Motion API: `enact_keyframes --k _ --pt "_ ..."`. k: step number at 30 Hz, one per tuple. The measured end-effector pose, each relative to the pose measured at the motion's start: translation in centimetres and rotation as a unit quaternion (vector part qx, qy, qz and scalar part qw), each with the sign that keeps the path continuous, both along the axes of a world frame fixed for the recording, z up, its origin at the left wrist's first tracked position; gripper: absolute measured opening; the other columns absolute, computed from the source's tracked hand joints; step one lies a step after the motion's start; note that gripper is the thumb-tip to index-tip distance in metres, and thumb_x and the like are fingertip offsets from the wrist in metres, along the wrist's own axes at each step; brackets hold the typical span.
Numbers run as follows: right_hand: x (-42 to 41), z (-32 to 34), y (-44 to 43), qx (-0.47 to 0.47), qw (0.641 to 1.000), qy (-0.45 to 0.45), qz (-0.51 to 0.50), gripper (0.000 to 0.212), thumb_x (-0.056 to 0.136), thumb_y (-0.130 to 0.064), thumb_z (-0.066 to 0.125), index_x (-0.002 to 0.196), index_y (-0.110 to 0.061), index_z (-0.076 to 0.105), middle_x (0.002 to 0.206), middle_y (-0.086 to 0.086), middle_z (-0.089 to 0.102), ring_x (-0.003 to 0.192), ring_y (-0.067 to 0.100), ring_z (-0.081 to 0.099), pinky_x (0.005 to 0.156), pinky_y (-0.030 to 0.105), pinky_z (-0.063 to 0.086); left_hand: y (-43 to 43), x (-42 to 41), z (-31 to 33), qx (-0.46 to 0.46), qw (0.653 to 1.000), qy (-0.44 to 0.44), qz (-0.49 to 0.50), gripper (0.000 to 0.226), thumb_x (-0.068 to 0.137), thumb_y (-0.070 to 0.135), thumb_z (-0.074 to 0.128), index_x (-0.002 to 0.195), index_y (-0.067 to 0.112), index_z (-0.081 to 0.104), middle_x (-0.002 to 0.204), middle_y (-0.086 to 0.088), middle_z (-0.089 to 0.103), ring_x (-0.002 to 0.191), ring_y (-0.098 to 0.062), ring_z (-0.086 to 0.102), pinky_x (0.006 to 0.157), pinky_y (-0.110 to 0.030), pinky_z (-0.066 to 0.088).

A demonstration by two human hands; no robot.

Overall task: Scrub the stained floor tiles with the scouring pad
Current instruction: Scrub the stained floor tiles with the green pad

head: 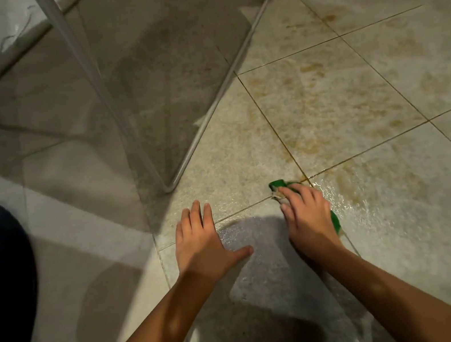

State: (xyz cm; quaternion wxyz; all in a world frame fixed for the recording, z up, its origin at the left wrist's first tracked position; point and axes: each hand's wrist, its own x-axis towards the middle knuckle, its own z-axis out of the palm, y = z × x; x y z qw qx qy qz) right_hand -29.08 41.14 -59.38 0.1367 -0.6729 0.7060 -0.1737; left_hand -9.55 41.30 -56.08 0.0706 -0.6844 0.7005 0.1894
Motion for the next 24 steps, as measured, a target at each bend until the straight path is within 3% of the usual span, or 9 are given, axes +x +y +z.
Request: enact_keyframes --k 3,8,10,14,21,24 --pt "-0.2 -0.2 1.1 -0.027 0.999 0.017 -0.02 0.04 0.092 -0.023 0.035 0.12 -0.006 0.057 0.117 0.015 0.058 0.11 0.035 0.049 0.092 0.049 0.036 0.0 0.0 0.1 0.0 1.0 0.003 -0.001 0.122 0.063 0.085 0.049 0.151 0.014 0.002 0.159 -0.006 -0.002 0.146 -0.027 0.0 0.119 -0.039 0.006" --pt "2.7 -0.3 1.6 -0.035 0.999 0.033 0.021 0.034 0.082 -0.005 0.063 0.116 -0.01 0.06 0.113 0.013 0.063 0.105 0.037 0.056 0.087 0.053 0.041 0.1 -0.1 0.0 -0.008 1.0 0.006 0.005 0.123 0.062 0.084 0.05 0.15 0.014 0.002 0.159 -0.005 -0.001 0.146 -0.026 -0.001 0.12 -0.038 0.005" --pt "3.4 -0.2 0.8 -0.043 0.996 0.034 0.064 0.029 0.086 -0.012 0.054 0.115 -0.01 0.06 0.112 0.013 0.063 0.104 0.037 0.057 0.086 0.053 0.043 0.1 -0.1 -0.1 -0.015 1.0 0.01 0.009 0.122 0.062 0.083 0.051 0.15 0.014 0.003 0.159 -0.005 -0.001 0.146 -0.026 0.0 0.119 -0.037 0.005" --pt "2.7 0.0 -1.0 -0.003 0.996 0.016 0.092 0.044 0.09 -0.028 0.03 0.121 -0.011 0.057 0.12 0.011 0.059 0.111 0.033 0.05 0.092 0.048 0.041 0.2 -0.1 0.0 -0.016 1.0 0.014 0.012 0.121 0.063 0.083 0.052 0.15 0.014 0.004 0.159 -0.005 0.0 0.146 -0.025 0.0 0.119 -0.037 0.005" --pt "-0.7 -0.4 -0.2 -0.034 0.999 0.006 0.013 0.042 0.092 -0.026 0.032 0.12 -0.007 0.058 0.12 0.015 0.058 0.111 0.035 0.049 0.092 0.05 0.037 -0.1 -0.8 0.2 0.007 0.999 0.046 0.009 0.115 0.068 0.073 0.06 0.15 0.014 0.006 0.158 -0.007 0.0 0.145 -0.027 0.0 0.117 -0.036 0.011" --pt "-0.4 -0.4 1.0 -0.046 0.999 0.007 0.022 0.04 0.09 -0.024 0.035 0.119 -0.009 0.059 0.118 0.013 0.059 0.11 0.035 0.049 0.092 0.052 0.037 -0.2 -1.1 0.0 0.0 0.998 0.066 0.0 0.109 0.069 0.067 0.064 0.149 0.015 0.012 0.158 -0.007 0.004 0.145 -0.027 0.003 0.118 -0.037 0.015"
